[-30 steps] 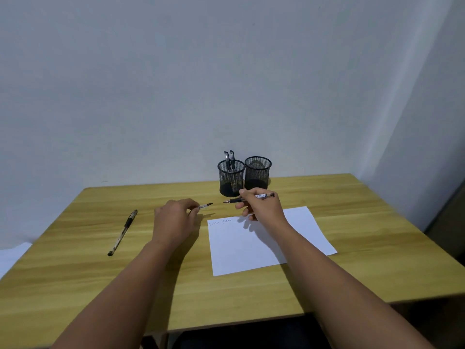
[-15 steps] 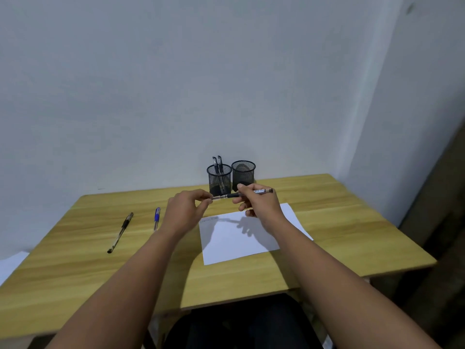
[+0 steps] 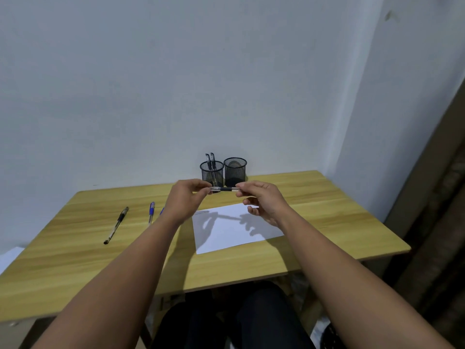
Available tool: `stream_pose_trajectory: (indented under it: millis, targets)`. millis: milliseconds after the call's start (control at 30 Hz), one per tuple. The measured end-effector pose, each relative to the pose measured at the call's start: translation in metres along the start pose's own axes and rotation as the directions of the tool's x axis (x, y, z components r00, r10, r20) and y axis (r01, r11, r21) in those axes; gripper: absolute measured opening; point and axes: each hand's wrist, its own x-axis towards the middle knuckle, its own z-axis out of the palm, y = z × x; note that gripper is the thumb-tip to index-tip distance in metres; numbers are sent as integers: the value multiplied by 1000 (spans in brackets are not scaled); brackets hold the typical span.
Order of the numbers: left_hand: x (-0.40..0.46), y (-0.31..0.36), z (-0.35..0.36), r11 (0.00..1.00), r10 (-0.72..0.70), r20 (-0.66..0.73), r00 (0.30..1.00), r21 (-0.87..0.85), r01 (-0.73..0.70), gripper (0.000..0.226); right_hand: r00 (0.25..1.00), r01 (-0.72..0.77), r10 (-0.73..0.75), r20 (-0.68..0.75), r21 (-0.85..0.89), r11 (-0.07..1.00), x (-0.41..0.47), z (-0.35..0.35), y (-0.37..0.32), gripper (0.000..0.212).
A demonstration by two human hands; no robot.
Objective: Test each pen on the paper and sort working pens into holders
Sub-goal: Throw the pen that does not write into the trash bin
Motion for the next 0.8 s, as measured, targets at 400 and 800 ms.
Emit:
stream_pose_trajectory:
  millis: [400,800]
  targets:
    - [3,42,39,964,-93,18,995,-248,95,15,1000,1,-1,-11,-43,999,-7,-31,15,5]
    - [4,93,142,989,43,183,982,-147,-16,60,970,47,-127,-209,-352,935,-32,-122,-4,5]
